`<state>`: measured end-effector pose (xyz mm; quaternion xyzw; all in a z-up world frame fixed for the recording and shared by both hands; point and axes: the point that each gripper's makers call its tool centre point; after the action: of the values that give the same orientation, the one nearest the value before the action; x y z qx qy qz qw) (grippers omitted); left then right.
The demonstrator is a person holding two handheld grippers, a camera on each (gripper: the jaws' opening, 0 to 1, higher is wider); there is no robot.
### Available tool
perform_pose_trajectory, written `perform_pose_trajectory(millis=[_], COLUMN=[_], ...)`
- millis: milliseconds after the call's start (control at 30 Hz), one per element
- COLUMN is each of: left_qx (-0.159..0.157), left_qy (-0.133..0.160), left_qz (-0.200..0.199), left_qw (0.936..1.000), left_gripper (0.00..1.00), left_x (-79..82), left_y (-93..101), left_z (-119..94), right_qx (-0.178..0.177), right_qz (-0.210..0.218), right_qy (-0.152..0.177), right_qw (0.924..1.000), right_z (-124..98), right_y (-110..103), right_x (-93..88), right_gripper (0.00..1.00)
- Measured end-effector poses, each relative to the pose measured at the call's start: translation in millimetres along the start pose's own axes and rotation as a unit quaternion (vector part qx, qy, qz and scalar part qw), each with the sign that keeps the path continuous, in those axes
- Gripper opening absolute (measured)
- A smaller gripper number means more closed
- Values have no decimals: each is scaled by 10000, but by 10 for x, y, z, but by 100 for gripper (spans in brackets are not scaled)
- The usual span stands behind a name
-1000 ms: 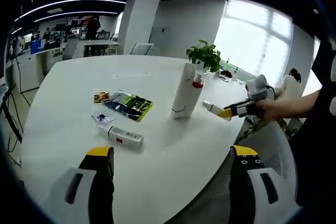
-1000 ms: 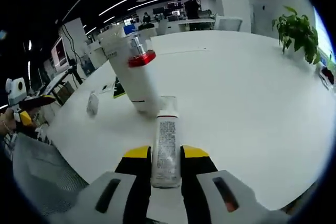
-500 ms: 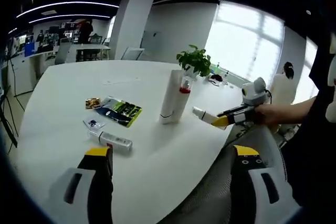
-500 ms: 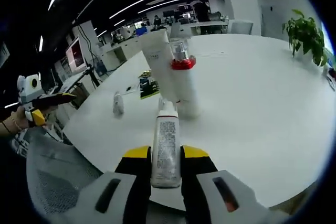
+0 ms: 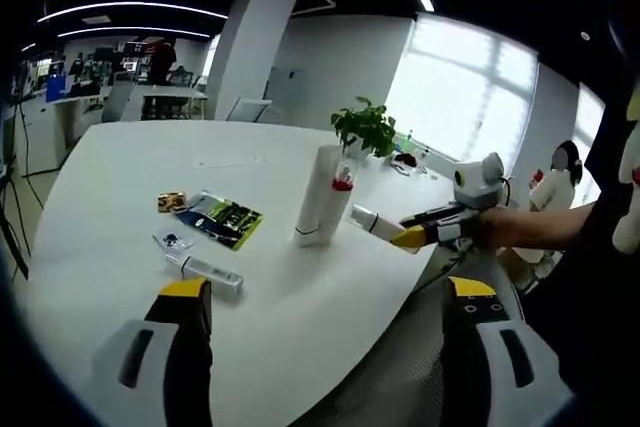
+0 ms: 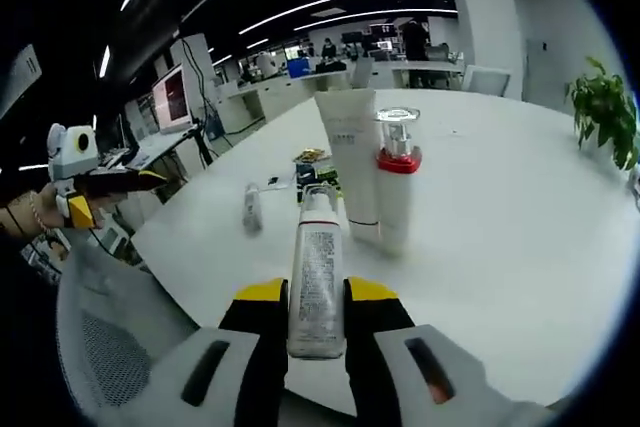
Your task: Arrange the skincare products in the storage area until every visible bottle or jar stands upright without overlapping.
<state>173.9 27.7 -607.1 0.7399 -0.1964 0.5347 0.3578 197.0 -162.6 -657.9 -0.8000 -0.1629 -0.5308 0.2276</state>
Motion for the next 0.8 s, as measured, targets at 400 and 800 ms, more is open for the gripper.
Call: perform_pose_trajectory(millis=[400,800], left_qx=[-149,-780], left_qy=[431,812], left_qz=[-385,-1017], left_qw=[9982,9884], left_gripper=[94,89], left_x=[280,603], left_y=[81,290], left_z=[56,172], right_qx=[1355,2245], right_qz=[321,1034], right_qy=[1151,1677], right_qw=[9835,9544], right_z=[211,196], right_y=[-719,-1299], right_x=[612,941], right_gripper=[20,20])
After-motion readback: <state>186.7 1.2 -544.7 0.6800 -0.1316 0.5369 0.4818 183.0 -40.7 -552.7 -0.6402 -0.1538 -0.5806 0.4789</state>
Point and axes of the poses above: the point that each gripper's makers call its tool centre point, and the gripper's own axes: z roughly forward along the fingers, y roughly to its right, x roughly out of its top, and after that the axes turned 12 degrees about y, right-handed
